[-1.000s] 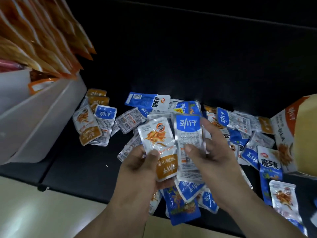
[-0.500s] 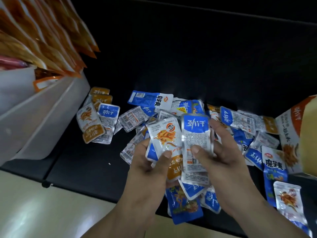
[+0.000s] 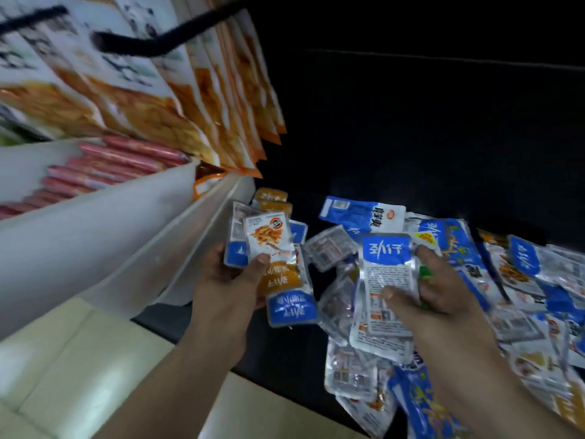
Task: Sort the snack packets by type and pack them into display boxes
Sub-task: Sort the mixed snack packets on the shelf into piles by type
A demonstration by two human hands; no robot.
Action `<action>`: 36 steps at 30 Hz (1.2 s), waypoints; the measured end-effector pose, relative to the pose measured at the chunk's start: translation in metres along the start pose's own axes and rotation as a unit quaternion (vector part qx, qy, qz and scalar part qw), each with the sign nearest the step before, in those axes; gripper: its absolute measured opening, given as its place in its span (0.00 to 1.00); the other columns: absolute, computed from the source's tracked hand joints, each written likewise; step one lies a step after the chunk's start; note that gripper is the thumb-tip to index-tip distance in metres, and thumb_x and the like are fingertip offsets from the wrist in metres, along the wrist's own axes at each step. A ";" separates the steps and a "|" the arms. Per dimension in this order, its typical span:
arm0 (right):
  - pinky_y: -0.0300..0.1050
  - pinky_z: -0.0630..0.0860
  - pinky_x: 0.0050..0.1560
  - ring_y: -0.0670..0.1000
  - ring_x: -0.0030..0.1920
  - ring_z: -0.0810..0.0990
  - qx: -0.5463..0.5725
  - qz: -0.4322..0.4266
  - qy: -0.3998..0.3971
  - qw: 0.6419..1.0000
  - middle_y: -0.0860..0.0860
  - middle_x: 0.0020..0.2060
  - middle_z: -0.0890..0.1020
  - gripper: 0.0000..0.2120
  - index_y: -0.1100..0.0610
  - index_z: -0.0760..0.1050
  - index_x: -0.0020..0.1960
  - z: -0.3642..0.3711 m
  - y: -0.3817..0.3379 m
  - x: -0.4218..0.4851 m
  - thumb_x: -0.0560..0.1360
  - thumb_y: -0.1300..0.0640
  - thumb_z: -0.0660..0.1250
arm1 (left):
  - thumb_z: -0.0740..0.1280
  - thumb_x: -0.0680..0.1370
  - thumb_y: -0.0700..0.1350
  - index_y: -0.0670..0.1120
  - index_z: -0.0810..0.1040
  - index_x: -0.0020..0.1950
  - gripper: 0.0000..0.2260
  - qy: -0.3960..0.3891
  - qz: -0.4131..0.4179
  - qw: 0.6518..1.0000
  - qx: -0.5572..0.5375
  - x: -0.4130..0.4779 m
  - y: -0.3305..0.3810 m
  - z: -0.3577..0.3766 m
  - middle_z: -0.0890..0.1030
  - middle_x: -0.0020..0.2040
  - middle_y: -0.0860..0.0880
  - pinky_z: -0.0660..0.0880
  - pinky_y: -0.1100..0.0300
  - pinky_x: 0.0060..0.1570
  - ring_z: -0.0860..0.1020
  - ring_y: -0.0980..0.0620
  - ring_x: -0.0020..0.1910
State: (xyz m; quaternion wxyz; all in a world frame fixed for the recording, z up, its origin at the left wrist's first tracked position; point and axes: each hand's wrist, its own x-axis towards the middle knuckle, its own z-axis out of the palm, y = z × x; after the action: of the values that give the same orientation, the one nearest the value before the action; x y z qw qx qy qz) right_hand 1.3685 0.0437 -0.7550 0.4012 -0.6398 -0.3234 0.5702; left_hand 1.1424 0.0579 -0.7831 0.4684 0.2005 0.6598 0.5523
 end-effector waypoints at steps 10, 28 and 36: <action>0.44 0.75 0.52 0.55 0.68 0.77 -0.068 0.009 -0.040 0.997 0.47 0.76 0.70 0.36 0.32 0.61 0.77 0.041 0.003 0.005 0.81 0.63 0.69 | 0.68 0.80 0.34 0.56 0.80 0.60 0.17 -0.023 0.105 0.971 0.215 0.018 -0.013 -0.049 0.86 0.49 0.61 0.82 0.60 0.46 0.85 0.62 0.48; 0.47 0.73 0.71 0.43 0.64 0.80 -0.008 0.099 -0.216 0.971 0.41 0.60 0.85 0.13 0.42 0.81 0.63 0.091 0.010 0.012 0.83 0.55 0.65 | 0.69 0.78 0.37 0.58 0.68 0.78 0.31 -0.107 0.314 0.840 0.430 -0.015 -0.060 -0.051 0.64 0.81 0.51 0.72 0.51 0.71 0.65 0.49 0.79; 0.42 0.78 0.59 0.38 0.51 0.84 -0.136 -0.076 -0.107 0.982 0.38 0.48 0.87 0.10 0.43 0.84 0.52 0.032 0.010 0.002 0.80 0.57 0.69 | 0.62 0.79 0.50 0.52 0.70 0.77 0.25 -0.105 0.352 0.711 0.600 -0.019 -0.080 -0.054 0.65 0.81 0.46 0.63 0.34 0.75 0.60 0.37 0.81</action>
State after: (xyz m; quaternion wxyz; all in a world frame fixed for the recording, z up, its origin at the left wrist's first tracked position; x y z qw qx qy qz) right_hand 1.3368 0.0455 -0.7660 0.3157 -0.5975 -0.4864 0.5539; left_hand 1.1265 -0.0111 -0.8518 0.0873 0.7138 0.6805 0.1411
